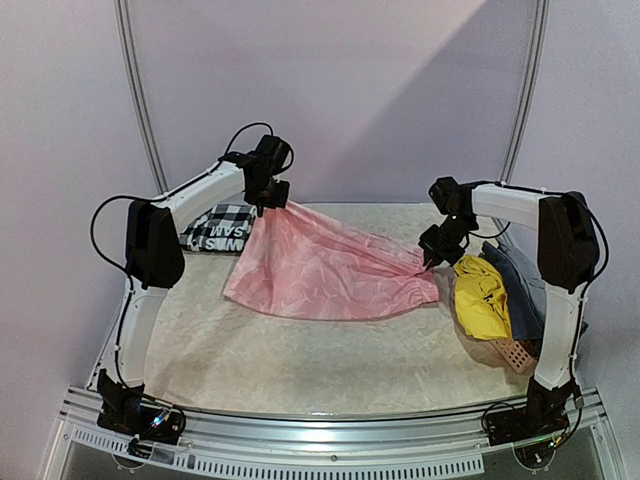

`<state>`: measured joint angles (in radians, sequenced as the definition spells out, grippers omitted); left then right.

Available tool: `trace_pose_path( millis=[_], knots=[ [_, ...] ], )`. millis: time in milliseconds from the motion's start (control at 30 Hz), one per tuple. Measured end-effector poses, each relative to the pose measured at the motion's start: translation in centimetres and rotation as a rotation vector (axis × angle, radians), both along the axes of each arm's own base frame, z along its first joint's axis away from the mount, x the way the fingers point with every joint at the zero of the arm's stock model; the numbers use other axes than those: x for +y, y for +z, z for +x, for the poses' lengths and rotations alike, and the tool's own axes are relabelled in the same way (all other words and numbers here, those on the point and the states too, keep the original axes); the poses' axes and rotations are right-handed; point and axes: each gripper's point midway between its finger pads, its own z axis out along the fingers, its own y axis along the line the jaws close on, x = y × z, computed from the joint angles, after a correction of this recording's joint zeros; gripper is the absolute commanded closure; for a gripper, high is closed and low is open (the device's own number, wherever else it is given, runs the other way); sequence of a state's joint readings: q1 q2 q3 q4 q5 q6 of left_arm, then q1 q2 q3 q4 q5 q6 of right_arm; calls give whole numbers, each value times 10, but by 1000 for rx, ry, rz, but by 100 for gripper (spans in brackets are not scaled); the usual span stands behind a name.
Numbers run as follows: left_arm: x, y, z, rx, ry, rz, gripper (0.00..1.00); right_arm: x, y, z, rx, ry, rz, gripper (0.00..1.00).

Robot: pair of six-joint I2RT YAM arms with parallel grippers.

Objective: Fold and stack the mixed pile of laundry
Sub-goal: Fold the flattened shorts at the center of the board.

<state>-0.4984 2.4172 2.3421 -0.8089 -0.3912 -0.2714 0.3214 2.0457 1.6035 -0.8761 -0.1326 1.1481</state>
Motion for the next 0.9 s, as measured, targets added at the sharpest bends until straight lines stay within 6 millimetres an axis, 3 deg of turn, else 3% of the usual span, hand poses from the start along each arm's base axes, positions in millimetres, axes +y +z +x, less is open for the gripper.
trace_pose_path(
  millis=[200,333,467,600,667,800,900],
  knots=[
    [-9,-43,11,54,-12,-77,91,5,-3,19,-27,-36,38,100],
    [-11,-80,9,133,-21,-107,91,9,-18,30,-12,-34,41,100],
    [-12,-98,4,179,-30,-113,85,9,-25,30,-1,-37,42,100],
    [-15,-97,1,195,-37,-130,64,9,-25,33,-7,-42,52,100],
    [-16,-94,-2,199,-42,-138,47,9,-24,35,-15,-48,62,96],
    [-11,-73,-18,214,-44,-151,37,7,-21,43,-35,-69,84,68],
    [-6,-44,-31,196,-54,-165,36,3,-14,53,-67,-69,94,56]
  ],
)
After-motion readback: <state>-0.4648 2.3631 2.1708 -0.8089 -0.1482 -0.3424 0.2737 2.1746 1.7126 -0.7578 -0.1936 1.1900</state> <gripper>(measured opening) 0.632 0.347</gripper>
